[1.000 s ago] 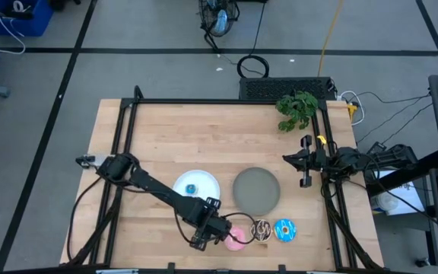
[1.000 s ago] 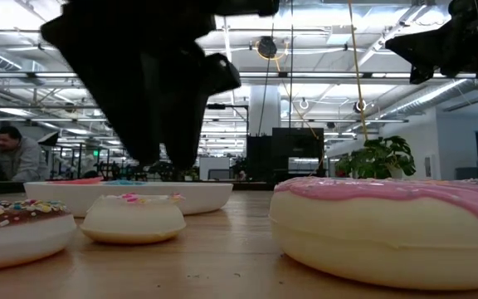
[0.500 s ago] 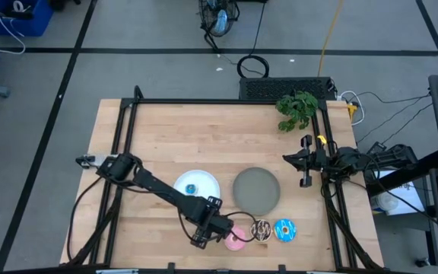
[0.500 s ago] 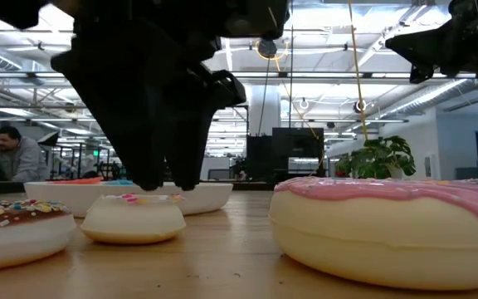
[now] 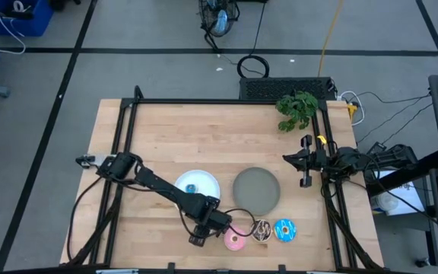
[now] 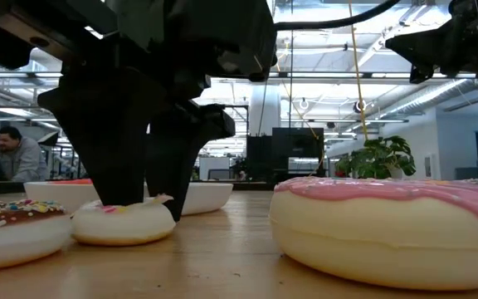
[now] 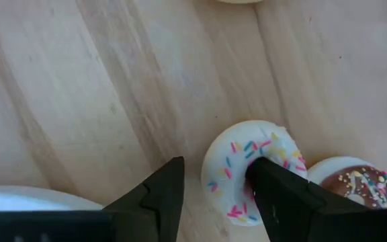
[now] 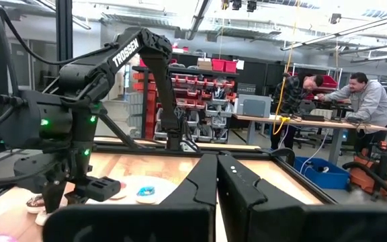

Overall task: Pick & Place donuts
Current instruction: Put the small white donut on the white plate

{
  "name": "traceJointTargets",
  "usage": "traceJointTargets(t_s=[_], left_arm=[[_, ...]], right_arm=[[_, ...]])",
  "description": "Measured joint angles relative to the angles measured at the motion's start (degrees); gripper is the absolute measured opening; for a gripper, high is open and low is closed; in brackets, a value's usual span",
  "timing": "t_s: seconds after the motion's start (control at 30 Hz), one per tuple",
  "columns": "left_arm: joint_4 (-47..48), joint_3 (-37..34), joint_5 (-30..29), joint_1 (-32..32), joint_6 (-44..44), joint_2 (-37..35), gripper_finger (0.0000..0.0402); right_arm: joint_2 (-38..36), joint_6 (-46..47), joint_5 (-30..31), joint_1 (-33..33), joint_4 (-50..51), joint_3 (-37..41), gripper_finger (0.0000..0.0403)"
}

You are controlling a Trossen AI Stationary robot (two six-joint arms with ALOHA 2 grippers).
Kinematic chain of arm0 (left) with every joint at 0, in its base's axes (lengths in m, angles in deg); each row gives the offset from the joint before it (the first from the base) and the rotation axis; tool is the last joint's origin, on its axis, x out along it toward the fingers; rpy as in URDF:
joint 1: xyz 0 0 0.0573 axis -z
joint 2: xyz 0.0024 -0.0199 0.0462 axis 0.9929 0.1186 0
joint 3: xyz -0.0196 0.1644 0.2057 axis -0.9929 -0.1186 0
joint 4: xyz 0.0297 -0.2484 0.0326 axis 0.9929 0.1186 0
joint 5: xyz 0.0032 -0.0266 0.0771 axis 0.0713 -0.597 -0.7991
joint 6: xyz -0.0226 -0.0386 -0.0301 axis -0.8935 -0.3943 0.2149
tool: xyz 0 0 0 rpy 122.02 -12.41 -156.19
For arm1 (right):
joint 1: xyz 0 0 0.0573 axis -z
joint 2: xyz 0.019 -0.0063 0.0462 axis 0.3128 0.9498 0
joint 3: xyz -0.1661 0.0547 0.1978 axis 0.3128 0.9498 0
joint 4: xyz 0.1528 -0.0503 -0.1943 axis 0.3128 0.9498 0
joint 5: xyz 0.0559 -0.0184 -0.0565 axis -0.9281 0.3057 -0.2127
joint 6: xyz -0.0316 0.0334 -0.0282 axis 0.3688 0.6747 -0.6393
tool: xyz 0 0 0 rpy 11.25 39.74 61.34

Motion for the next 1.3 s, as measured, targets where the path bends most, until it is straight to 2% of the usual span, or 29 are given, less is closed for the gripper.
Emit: traceJointTargets(t_s=[0.1,0.2,0.43,0.6,0.77,0.93,1.07,1.17,1.3], left_arm=[[-1.95,-0.75,0.36,0.02,0.25,-0.08,0.0172],[-1.96,-0.84,0.70,0.02,0.25,-0.08,0.0147],[0.44,1.12,0.44,0.22,1.24,0.32,0.0016],[5.94,5.45,-0.06,0.27,2.34,0.32,0.0023],[19.32,15.04,-0.54,1.02,3.26,0.12,0.0008],[31.74,25.95,-5.85,1.65,8.41,0.03,0.0018],[37.19,33.17,-9.17,-0.54,10.52,-0.10,0.0007],[39.97,35.97,-10.45,-2.93,10.58,-0.12,0.0011],[43.06,36.28,-9.78,-5.96,12.25,-1.02,0.0008]], right_arm=[[0.00,-0.01,0.01,0.02,-0.01,0.02,0.0000],[0.00,-0.07,0.01,0.02,-0.07,0.02,0.0000],[0.00,-0.42,0.01,0.01,-0.23,0.00,0.0000],[0.00,-0.27,0.01,0.02,-0.25,0.02,0.0000],[0.00,-0.25,0.01,0.02,-0.41,0.00,0.0000],[0.00,-0.25,0.01,0.02,-0.46,0.02,0.0000],[0.00,-0.22,0.01,0.00,-0.46,0.02,0.0000],[0.00,-0.22,0.01,0.00,-0.46,0.02,0.0000],[0.00,-0.94,0.00,0.01,-0.44,0.00,0.0000]])
